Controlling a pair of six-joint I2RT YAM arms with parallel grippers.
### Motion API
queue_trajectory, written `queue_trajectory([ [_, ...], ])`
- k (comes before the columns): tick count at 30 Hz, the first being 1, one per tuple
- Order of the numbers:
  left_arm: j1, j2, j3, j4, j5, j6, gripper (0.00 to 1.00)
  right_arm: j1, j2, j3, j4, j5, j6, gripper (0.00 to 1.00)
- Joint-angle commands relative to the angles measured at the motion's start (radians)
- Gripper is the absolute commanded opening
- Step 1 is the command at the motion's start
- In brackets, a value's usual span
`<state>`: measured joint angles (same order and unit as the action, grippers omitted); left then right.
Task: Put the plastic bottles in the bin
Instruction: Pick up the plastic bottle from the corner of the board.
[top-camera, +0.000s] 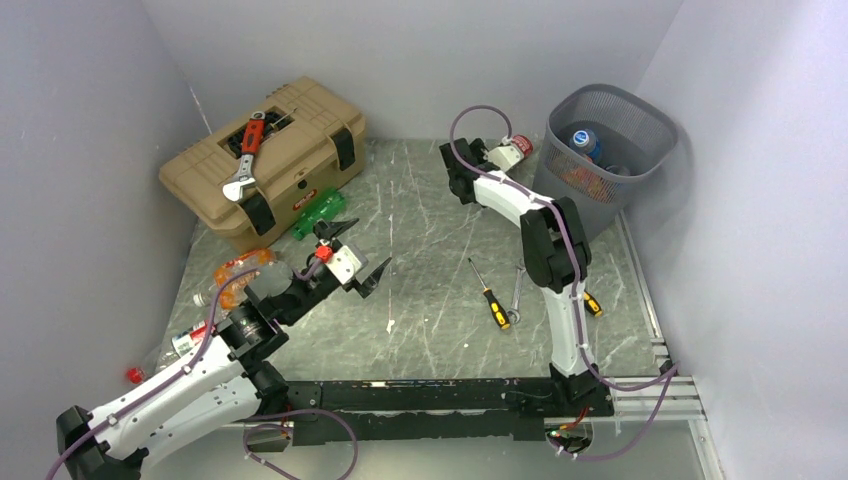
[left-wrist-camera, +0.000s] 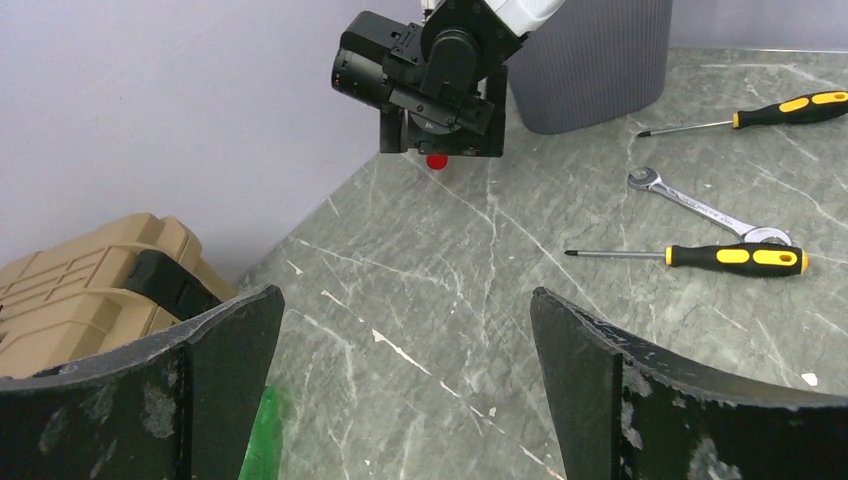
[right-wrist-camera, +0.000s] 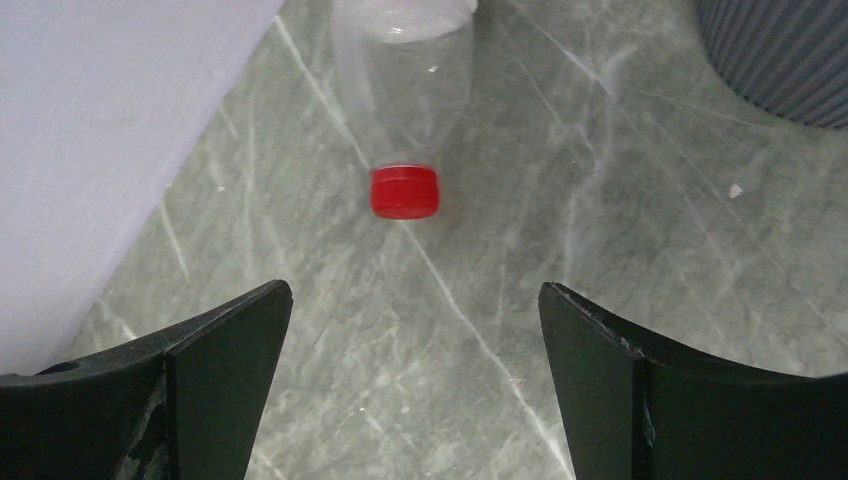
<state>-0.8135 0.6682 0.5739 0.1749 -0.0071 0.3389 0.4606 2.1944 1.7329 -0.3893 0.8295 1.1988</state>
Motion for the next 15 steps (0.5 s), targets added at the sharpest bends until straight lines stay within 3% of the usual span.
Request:
queue_trajectory([
  [1,-0.004,0.003,0.009,0.036,-0.017,0.012,1.00,-0.021,0.018,0.049,-0.044,0.009,0.066,0.99],
  [6,-0.004,-0.002,0.006,0.039,-0.020,0.010,0.99,-0.048,0.101,0.130,-0.083,0.001,0.081,0.98],
  [15,-0.004,-0.011,0.008,0.042,-0.014,0.005,0.99,-0.073,0.157,0.124,0.003,-0.024,0.107,0.98],
])
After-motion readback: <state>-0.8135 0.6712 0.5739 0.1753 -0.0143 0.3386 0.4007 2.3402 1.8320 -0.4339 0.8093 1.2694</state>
